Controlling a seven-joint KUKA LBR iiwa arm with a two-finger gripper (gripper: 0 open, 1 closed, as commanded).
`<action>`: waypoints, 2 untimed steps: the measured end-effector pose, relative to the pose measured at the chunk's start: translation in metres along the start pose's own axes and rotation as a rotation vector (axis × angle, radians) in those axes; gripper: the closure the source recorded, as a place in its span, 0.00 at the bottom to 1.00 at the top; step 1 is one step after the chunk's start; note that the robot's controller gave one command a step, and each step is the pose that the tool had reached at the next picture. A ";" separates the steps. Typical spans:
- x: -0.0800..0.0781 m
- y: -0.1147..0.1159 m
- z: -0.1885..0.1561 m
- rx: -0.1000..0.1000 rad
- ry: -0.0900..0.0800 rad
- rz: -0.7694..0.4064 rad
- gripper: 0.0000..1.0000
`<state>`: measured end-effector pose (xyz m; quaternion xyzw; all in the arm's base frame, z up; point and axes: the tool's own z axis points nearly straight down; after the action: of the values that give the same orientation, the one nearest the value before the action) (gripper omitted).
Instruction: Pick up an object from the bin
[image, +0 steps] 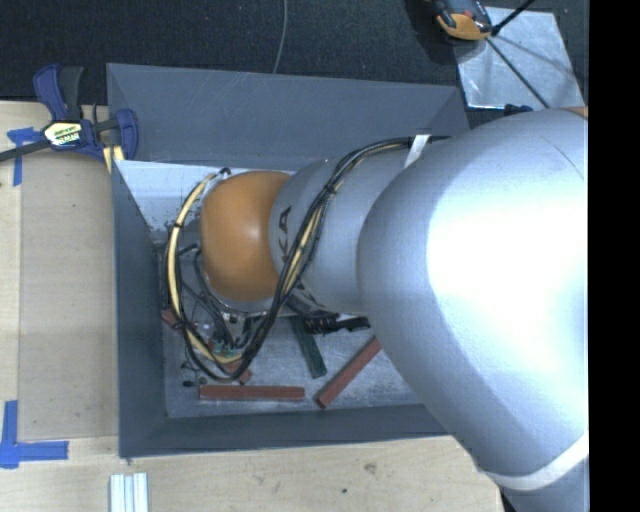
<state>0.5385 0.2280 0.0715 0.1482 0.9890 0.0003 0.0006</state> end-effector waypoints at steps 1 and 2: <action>0.004 -0.016 0.001 0.001 0.001 0.230 0.00; 0.003 -0.025 0.000 -0.001 0.000 0.166 1.00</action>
Offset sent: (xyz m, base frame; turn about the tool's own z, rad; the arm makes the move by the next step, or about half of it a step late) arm -0.0112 -0.0234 -0.0015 0.1658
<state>0.5285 0.2046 0.0712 0.2294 0.9733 0.0007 0.0009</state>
